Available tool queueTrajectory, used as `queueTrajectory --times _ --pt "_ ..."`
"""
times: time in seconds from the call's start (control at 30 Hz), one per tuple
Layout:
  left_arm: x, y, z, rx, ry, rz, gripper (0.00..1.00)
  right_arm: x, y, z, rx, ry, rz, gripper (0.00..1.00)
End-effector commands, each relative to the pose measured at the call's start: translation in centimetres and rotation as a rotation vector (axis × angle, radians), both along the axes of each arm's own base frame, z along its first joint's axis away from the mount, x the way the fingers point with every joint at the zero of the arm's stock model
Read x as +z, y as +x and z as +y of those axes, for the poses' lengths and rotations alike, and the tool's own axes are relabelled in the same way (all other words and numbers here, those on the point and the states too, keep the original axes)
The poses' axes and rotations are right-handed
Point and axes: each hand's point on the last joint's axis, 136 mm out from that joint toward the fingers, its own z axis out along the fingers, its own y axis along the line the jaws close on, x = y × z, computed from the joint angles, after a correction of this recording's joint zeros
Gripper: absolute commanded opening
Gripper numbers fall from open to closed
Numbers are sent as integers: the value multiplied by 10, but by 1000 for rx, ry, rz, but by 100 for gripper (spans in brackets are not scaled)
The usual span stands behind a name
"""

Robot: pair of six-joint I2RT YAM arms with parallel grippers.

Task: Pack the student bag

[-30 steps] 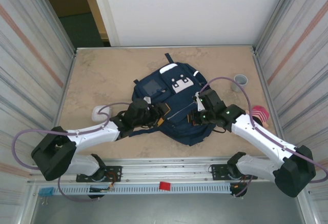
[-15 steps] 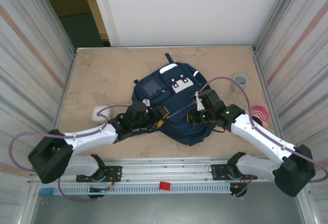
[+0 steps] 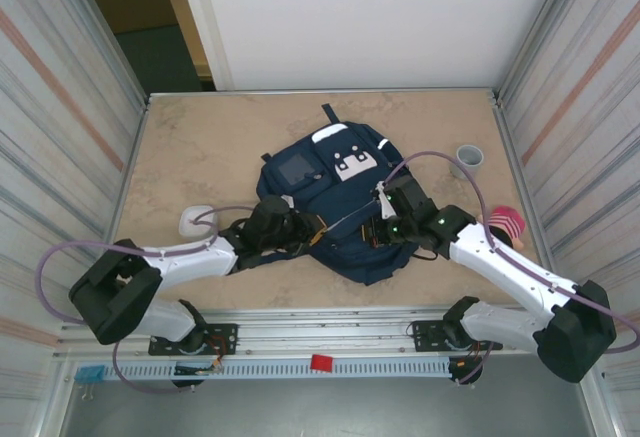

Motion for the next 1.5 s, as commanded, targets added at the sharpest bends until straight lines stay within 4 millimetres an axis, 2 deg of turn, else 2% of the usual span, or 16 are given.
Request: queueTrajectory --times 0.0,0.2,0.3,0.4,0.57,0.67,0.73,0.97,1.23,1.33,1.47 --pt "5 23 34 33 104 -77 10 13 -2 26 26 98 -27 0" --pt "25 60 75 51 160 -136 7 13 -5 70 54 157 -48 0" --pt "32 66 83 46 171 -144 10 9 1 84 50 122 -58 0" --pt "35 58 87 49 168 -128 23 10 10 93 36 117 -77 0" --pt "31 24 92 87 131 -80 40 9 14 100 50 111 -79 0" --pt "30 8 88 87 112 -70 48 7 13 100 58 105 -71 0" --pt "30 2 82 79 88 -58 50 7 11 102 65 108 -69 0" --pt "33 8 57 38 42 -63 47 7 9 106 84 115 -66 0" --pt "36 27 44 38 18 -90 41 7 6 108 102 116 -65 0" --pt "38 33 41 44 19 -104 34 6 4 107 106 112 -62 0" --pt "29 35 46 41 35 -83 18 5 3 99 99 95 -66 0"
